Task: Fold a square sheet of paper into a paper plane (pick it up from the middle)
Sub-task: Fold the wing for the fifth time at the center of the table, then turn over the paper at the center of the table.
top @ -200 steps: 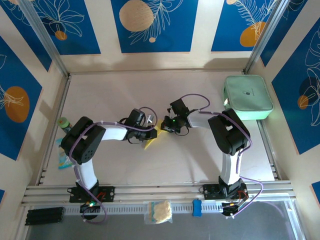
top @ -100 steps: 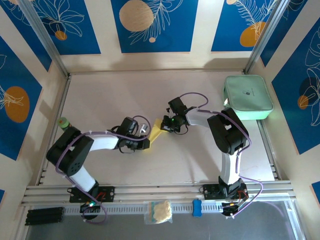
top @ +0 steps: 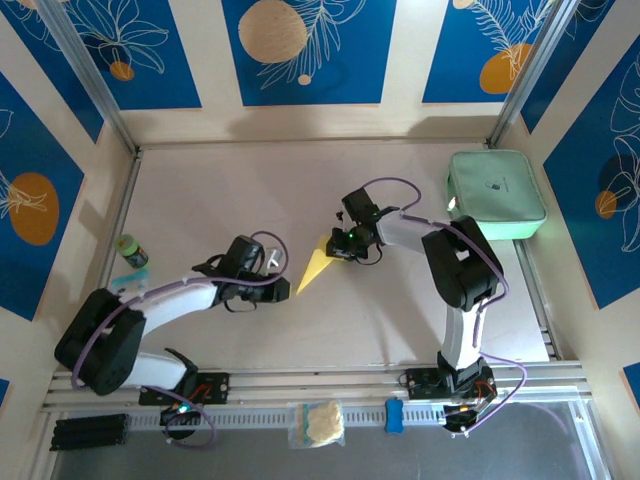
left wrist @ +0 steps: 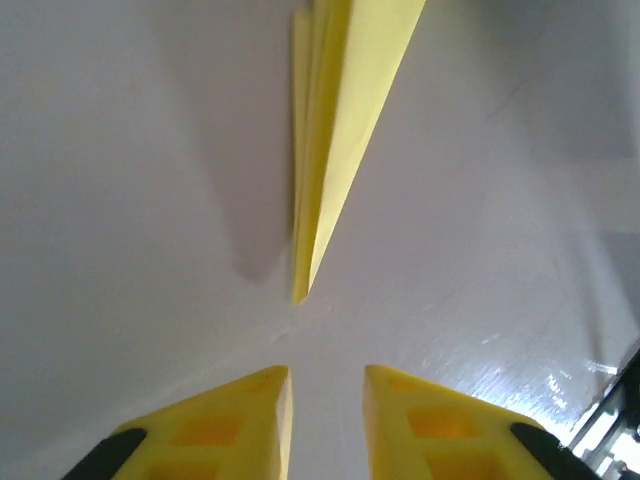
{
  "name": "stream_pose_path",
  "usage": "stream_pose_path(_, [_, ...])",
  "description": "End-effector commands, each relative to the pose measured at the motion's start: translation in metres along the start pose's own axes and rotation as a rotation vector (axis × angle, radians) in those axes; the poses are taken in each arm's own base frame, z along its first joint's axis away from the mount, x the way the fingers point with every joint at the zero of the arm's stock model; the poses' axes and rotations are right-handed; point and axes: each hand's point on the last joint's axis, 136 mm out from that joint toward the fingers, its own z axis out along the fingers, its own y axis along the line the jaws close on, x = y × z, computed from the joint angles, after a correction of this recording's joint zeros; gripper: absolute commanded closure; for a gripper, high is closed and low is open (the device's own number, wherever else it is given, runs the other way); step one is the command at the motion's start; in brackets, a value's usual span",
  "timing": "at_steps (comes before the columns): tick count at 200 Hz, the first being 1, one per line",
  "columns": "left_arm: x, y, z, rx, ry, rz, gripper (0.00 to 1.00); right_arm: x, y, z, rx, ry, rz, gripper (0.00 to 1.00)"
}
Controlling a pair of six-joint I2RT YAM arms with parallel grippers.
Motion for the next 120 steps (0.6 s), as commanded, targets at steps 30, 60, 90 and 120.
stream_pose_path(30, [-0.062,0.042,-0.057,-0.282,-0.258,-0.053,0.26,0.005,0.017,-0.054,0.153,-0.073,0.024,0.60])
stream_pose_path(60, [-0.080,0.058,-0.071,-0.338,-0.346,-0.060,0.12,0.013,0.009,-0.059,0.329,-0.080,0.140,0.44])
stream_pose_path(90, [-0.088,0.067,-0.074,-0.333,-0.394,-0.072,0.09,0.015,0.021,-0.046,0.451,-0.084,0.163,0.39])
stream_pose_path(120, [-0.081,0.082,-0.071,-0.337,-0.414,-0.130,0.07,0.014,0.024,-0.033,0.598,-0.111,0.200,0.37])
